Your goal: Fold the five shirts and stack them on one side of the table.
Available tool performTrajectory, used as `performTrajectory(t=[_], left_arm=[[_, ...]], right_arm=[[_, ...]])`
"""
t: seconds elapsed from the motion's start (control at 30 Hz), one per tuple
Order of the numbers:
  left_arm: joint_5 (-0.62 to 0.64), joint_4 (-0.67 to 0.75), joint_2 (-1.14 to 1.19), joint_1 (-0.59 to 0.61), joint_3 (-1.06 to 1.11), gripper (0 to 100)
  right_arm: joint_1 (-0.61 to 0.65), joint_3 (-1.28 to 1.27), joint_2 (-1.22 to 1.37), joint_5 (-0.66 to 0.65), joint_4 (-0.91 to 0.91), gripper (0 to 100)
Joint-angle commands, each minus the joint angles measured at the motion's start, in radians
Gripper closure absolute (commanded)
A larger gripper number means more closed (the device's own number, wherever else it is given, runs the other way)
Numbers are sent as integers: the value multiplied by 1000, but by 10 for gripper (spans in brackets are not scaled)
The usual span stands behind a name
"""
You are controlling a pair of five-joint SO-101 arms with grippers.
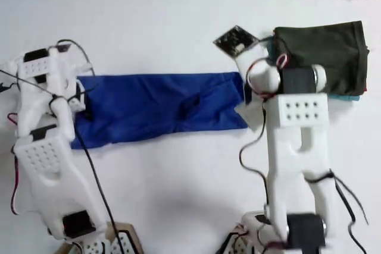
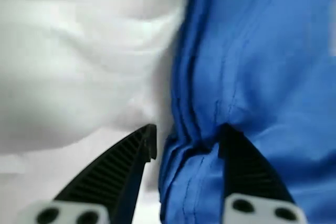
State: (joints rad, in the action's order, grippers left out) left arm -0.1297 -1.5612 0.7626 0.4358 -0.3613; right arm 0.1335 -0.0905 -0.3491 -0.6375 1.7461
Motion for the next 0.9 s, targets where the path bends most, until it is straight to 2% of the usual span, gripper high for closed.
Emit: performTrajectory(t=[0.0, 0.1, 0.27, 0.33, 0.47, 0.73, 0.87], left_arm=[[0, -78, 61, -83, -31, 779], [0, -103, 94, -94, -65, 806], [0, -135, 137, -78, -117, 975], [-6, -149, 140, -51, -122, 972], [-110, -158, 137, 44, -122, 976], [-290, -224, 104, 292, -176, 976], [-362, -224, 25, 359, -122, 976]], right_arm=[[7, -110, -156, -12, 15, 979], [2, -264, -254, -12, -19, 979], [-2, -542, -398, -12, -160, 979], [-2, -641, -453, -12, -197, 979], [-10, -852, -549, -12, -297, 979], [-214, -1102, -575, -14, -619, 979], [-272, -1208, -521, -14, -777, 979]])
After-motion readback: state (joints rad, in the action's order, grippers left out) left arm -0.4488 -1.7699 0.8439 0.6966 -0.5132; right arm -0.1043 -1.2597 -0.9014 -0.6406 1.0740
